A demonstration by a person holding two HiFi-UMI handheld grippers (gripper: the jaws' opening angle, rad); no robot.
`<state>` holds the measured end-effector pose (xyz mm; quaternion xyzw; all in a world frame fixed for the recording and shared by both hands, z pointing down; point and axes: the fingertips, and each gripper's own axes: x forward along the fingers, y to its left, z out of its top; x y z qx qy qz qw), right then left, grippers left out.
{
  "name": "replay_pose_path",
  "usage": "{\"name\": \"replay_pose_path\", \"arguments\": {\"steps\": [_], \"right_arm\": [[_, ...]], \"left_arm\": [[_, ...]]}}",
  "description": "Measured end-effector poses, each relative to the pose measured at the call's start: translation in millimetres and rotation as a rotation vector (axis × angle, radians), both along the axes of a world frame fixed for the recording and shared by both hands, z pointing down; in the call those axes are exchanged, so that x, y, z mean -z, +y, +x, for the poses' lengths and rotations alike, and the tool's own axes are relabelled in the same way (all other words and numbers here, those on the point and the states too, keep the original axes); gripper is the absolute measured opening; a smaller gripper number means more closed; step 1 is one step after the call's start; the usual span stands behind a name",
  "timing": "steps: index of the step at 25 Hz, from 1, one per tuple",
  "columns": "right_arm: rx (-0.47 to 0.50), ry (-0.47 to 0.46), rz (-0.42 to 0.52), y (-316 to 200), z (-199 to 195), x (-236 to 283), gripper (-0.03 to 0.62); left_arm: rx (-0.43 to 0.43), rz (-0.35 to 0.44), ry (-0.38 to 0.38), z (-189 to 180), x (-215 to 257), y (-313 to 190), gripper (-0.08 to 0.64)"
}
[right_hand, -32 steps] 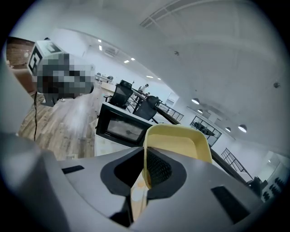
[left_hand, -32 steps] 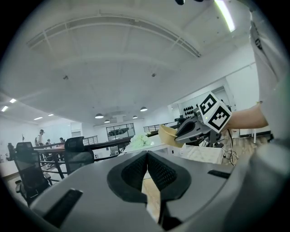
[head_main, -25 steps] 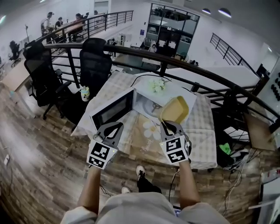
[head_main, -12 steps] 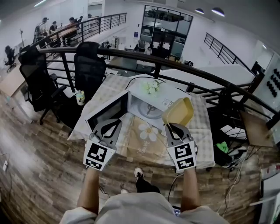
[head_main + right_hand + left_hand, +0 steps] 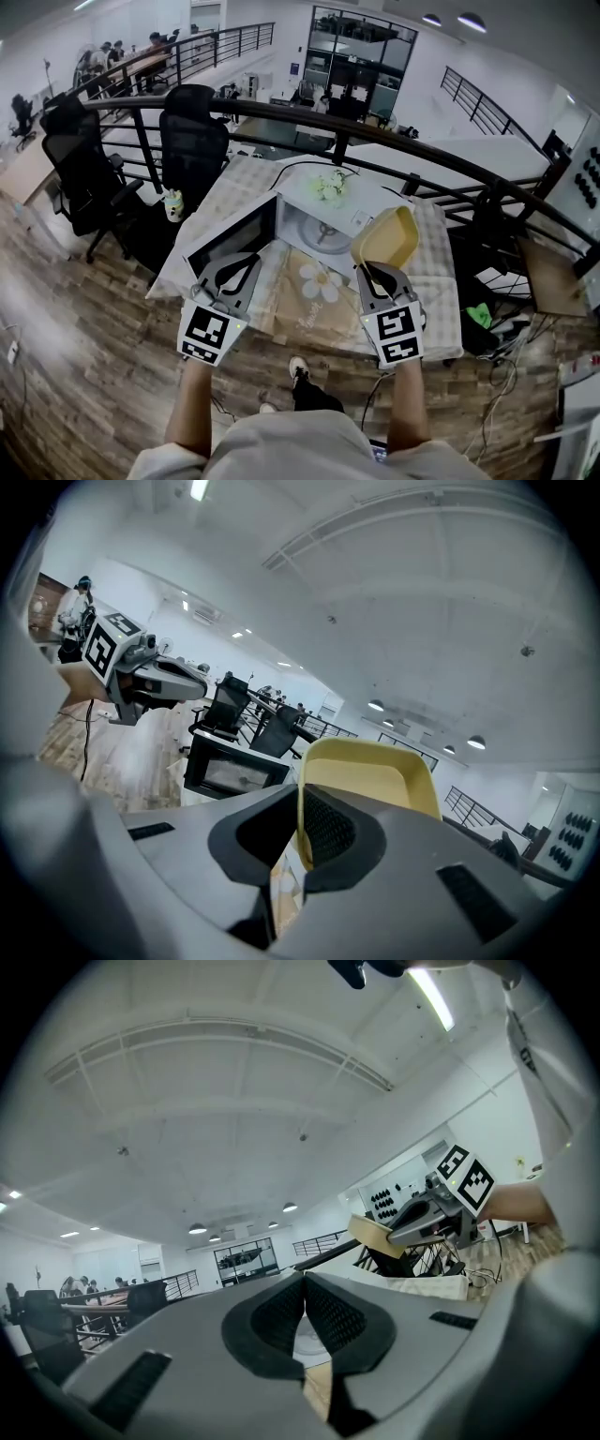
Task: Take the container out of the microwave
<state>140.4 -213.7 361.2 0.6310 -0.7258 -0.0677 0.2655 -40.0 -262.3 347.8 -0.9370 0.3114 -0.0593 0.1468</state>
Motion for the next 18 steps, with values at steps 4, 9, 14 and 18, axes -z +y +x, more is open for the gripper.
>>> {"name": "replay_pose_path", "arguments": {"steps": [4,9,14,18], "right_arm": [[0.010,-0.001,0.005,-3,-3,2,0.029],[0.018,0.004,0.002,-7,-10,0,0.029],[0.027,-0.006,-0.007,-7,-14,-5,0.028],[0.030,-0.008,-0.017,-10,-15,-13,0.028]], "left_arm": [[0.005,-0.005,0.000,-3,-1,-3,0.017],[0.010,-0.011,0.000,-7,-4,-7,0.017],[0.006,-0.022,0.008,-7,-6,-7,0.017],[0.003,-0.024,0.002,-7,-11,-8,0.017]]}}
